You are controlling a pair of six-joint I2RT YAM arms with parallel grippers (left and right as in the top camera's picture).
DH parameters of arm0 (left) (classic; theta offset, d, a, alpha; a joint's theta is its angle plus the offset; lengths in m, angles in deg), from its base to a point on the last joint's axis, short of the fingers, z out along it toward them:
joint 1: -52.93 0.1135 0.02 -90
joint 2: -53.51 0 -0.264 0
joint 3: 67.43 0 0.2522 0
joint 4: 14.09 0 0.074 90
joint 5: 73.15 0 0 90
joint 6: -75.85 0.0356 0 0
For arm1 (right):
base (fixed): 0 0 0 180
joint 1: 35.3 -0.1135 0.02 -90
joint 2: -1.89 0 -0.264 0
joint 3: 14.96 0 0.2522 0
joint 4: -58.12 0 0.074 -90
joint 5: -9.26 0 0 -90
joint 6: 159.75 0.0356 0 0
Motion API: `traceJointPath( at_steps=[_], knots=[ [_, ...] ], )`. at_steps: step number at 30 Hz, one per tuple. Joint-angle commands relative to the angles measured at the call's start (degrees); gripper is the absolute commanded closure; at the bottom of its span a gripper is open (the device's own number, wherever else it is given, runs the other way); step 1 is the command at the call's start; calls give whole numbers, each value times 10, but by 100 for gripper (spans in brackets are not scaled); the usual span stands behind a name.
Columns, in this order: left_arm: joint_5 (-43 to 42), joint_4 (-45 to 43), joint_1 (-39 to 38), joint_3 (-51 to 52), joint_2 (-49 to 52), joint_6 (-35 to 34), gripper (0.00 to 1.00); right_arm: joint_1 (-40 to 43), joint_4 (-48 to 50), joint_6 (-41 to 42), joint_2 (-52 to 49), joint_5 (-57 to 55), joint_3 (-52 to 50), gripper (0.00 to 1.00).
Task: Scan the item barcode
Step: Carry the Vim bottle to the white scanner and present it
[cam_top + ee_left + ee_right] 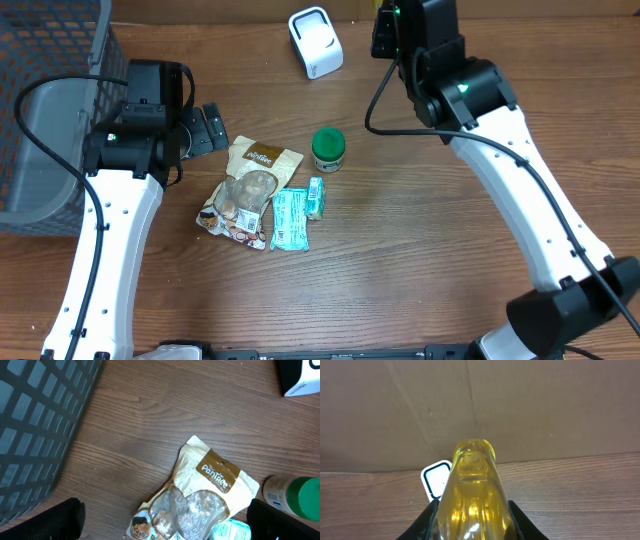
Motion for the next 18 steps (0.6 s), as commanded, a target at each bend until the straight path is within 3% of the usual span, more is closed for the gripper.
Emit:
traceJointPath(
  at_steps=[1,18],
  knots=[
    [-1,-1,0,-7,-2,0,0,1,30,-5,2,18,14,96],
    [-1,-1,0,-7,-2,0,0,2,120,-104,-104,-6,14,96]
  ],
)
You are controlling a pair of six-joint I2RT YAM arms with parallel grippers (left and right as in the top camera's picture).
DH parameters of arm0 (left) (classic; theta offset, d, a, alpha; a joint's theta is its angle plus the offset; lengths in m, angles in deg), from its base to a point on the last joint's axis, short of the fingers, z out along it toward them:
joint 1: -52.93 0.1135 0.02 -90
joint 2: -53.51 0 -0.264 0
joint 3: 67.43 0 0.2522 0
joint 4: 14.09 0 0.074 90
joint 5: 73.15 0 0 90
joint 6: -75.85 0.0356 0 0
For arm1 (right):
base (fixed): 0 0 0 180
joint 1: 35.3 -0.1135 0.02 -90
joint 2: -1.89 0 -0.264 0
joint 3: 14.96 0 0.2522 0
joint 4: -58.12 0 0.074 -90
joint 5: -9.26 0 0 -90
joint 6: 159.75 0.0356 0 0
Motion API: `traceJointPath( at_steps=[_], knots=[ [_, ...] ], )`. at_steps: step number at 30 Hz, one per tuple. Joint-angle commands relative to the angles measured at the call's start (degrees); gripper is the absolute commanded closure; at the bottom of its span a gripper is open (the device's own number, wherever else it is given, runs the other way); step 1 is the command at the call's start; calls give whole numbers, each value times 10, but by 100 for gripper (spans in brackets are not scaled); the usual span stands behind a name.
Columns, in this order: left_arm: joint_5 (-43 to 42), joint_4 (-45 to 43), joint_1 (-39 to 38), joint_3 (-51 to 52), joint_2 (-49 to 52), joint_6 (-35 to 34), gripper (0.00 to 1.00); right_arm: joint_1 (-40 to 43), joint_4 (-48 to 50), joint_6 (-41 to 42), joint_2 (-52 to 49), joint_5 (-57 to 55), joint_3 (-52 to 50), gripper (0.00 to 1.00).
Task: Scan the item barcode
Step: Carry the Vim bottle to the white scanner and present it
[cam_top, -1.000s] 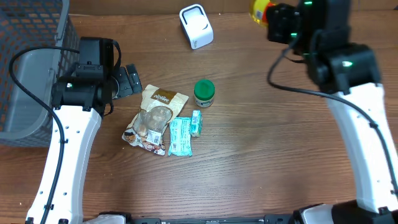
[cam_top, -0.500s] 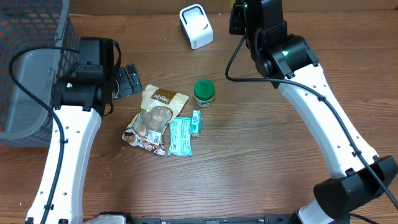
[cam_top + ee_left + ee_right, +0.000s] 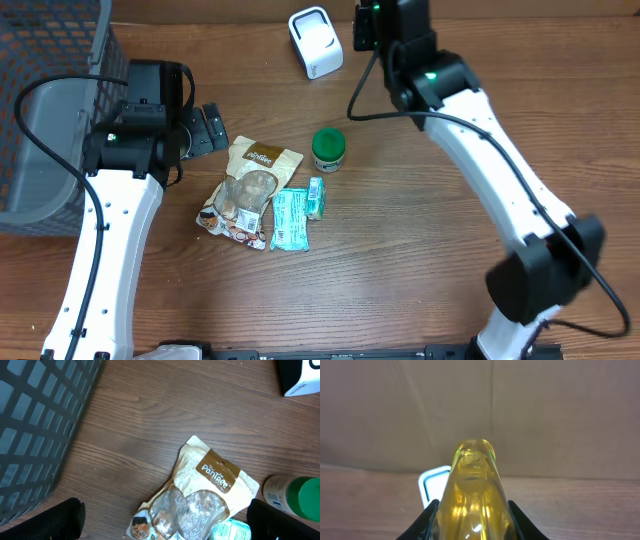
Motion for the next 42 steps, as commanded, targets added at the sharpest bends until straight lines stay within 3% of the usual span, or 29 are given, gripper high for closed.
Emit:
traceJointPath(
  at_steps=[1,13,21,34,42],
  knots=[
    [-1,-1,0,-7,-2,0,0,2,16,-30,-24,-22,14,96],
    [-1,-1,0,-7,-2,0,0,4,54,-34,-79,-21,14,96],
    [-1,-1,0,-7,-2,0,0,-10,147,-189,-136,-24,14,96],
    [-1,-1,0,-7,-2,0,0,-66,340,-478,-228,-146,14,96],
    [-1,-1,0,-7,-2,0,0,-65,332,-481,-245,-134,14,96]
  ],
)
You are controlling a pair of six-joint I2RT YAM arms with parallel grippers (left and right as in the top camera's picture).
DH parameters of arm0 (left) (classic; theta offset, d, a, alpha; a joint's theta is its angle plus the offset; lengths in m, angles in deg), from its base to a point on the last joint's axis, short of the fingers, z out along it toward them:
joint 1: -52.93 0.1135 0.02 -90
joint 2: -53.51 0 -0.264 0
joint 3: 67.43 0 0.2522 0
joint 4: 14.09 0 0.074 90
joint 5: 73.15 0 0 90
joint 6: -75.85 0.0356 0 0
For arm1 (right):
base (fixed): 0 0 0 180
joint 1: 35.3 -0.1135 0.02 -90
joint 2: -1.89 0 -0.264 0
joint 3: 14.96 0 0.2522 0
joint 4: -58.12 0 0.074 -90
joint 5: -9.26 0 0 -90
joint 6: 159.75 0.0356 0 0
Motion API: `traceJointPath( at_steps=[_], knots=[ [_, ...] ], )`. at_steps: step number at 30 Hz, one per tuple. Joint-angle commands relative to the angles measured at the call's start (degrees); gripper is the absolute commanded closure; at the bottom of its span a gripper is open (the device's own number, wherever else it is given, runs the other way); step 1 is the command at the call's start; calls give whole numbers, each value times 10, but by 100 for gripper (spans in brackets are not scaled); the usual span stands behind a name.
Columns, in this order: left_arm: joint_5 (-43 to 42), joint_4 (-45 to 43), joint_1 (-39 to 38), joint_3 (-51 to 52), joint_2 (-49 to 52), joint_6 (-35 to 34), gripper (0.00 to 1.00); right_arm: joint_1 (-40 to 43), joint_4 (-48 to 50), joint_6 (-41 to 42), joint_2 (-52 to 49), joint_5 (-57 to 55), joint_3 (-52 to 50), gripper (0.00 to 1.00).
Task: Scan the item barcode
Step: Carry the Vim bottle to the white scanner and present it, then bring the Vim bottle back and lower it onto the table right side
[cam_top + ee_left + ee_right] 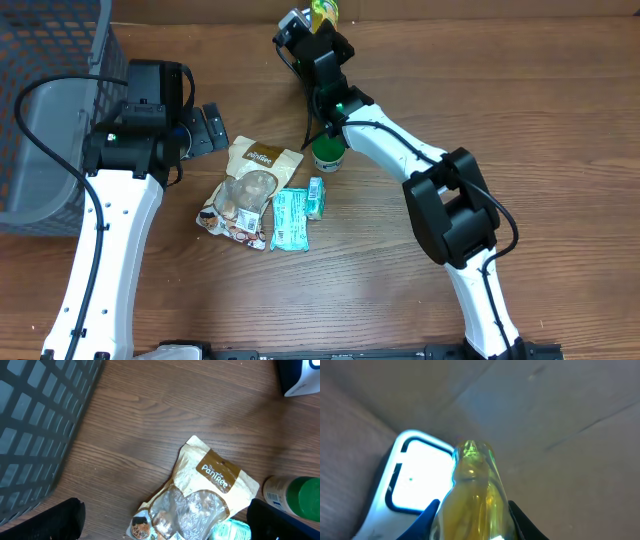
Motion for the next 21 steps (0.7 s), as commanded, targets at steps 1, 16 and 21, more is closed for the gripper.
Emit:
traceJointPath(
  at_steps=[1,16,21],
  knots=[
    [-1,-1,0,-7,-2,0,0,6,15,-15,3,-9,14,96],
    [-1,-1,0,-7,-2,0,0,8,-95,123,182,-20,14,96],
    [-1,-1,0,-7,-2,0,0,28,-284,261,265,-16,14,96]
  ],
)
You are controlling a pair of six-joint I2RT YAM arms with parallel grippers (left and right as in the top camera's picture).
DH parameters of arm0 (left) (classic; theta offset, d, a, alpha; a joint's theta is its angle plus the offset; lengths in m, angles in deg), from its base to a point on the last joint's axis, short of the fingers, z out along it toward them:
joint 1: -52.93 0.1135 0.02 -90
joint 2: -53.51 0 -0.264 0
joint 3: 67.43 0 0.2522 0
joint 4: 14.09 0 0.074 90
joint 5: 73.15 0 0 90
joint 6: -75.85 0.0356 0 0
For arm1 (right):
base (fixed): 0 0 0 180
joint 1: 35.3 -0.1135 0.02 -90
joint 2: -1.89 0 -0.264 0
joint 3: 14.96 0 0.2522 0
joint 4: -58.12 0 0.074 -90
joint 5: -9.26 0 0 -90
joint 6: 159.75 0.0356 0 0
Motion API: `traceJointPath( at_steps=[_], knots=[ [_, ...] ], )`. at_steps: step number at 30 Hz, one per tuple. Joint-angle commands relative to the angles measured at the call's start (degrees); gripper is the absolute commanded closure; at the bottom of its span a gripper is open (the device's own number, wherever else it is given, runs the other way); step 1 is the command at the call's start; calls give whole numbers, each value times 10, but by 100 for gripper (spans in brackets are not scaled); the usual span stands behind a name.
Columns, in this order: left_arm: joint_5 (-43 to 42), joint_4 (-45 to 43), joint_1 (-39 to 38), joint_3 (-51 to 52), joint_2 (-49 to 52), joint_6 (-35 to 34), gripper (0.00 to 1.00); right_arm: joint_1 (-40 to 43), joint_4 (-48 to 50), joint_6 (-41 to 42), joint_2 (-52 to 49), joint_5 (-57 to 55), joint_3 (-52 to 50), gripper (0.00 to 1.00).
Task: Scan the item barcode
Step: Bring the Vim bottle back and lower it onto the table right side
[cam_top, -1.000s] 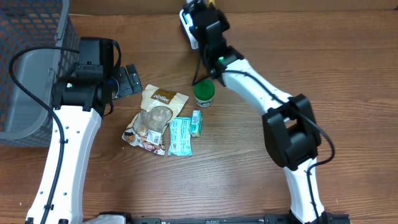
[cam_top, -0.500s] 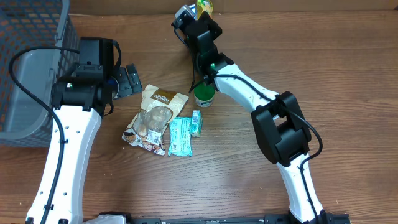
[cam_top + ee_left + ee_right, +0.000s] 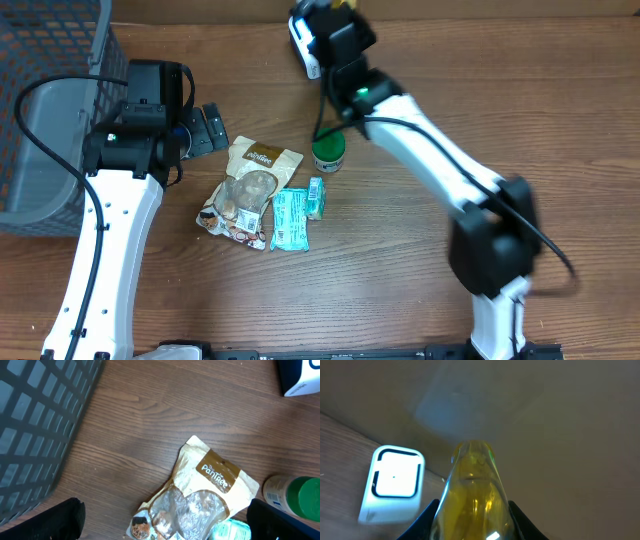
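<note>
A clear yellow bottle (image 3: 474,475) fills the middle of the right wrist view, with my right gripper (image 3: 474,512) shut on it. The white barcode scanner (image 3: 392,482) sits to the bottle's lower left, its window facing the camera. From overhead, the right gripper (image 3: 338,28) hangs at the table's back edge, just right of the scanner (image 3: 302,36) and partly covering it. My left gripper (image 3: 207,128) stands open and empty left of a snack pouch (image 3: 205,490). No barcode shows on the bottle.
A green-lidded jar (image 3: 328,149), the pouch (image 3: 250,188) and two teal packets (image 3: 291,219) lie mid-table. A dark mesh basket (image 3: 50,90) stands at the left edge. A cardboard wall (image 3: 545,420) rises behind the scanner.
My right gripper, still holding the bottle, has moved slightly right and back from the scanner. The scanner now looks smaller and lower left in the wrist view. The left arm is unchanged.
My right gripper held the yellow bottle well to the right of the scanner. It was then nearer, then right over the scanner with its window close beside the bottle. Now it sits a little farther off. The left gripper stayed open by the pouch throughout.
</note>
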Motion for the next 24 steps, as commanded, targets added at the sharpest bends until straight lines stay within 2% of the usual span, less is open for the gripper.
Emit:
traceJointPath(
  at_steps=[1,10,14,19,24],
  knots=[
    [-1,-1,0,-7,-2,0,0,26,-105,153,99,-4,14,96],
    [-1,-1,0,-7,-2,0,0,122,-450,324,131,97,14,94],
    [-1,-1,0,-7,-2,0,0,180,-554,398,131,172,12,91],
    [-1,-1,0,-7,-2,0,0,244,-612,443,131,211,-19,91],
    [-1,-1,0,-7,-2,0,0,290,-599,443,131,263,-93,88]
  ],
)
